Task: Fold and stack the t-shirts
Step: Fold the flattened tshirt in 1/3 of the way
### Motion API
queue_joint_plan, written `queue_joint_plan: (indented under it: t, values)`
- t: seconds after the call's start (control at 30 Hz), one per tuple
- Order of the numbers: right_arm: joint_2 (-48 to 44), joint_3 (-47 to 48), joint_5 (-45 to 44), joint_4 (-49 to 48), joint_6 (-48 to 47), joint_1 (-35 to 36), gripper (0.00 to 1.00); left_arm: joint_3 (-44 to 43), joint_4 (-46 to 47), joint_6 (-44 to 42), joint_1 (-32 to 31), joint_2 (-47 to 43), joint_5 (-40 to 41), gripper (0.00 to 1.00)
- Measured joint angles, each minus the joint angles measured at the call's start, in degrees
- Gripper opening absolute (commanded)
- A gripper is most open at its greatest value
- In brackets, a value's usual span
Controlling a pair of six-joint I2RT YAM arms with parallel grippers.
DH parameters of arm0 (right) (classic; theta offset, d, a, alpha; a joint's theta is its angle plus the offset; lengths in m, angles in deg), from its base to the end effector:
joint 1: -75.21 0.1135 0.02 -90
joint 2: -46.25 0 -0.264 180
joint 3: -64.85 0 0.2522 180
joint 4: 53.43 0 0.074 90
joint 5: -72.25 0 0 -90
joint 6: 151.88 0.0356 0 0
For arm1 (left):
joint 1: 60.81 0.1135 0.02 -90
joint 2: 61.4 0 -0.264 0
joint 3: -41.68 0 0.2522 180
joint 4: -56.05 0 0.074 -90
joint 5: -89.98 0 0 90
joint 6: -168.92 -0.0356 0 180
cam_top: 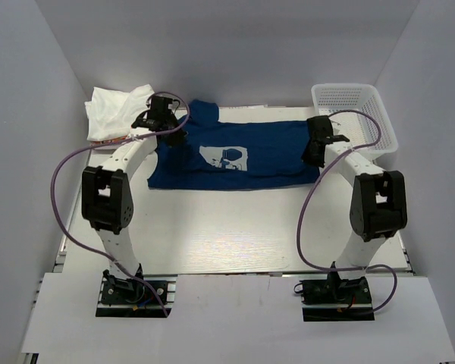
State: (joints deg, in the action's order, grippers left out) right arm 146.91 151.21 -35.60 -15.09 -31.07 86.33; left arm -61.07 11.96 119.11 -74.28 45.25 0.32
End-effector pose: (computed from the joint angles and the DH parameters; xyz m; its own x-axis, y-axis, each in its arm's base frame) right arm 0.3737 0.0623 0.2249 -0.6704 0.3651 -0.6460 0.3986 0.9115 0.1016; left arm 0.4091 -0.0978 0.2678 -0.6998 -0.4959 -0.5141 -0.2913 0.8553 -0.4285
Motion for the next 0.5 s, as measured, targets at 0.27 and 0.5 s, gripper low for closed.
queue_joint_plan:
  t: [0.27, 0.5]
  values:
    - [8.22, 9.66, -1.11, 2.82, -1.55, -0.94, 0.47, -14.01, -1.73, -1.51, 3.48, 13.79, 0.13, 0.31]
    - [9.01, 11.28, -0.83, 3.10, -4.70, -0.74, 0.67, -16.68, -2.89, -2.93, 4.98, 17.97, -2.43, 1.00]
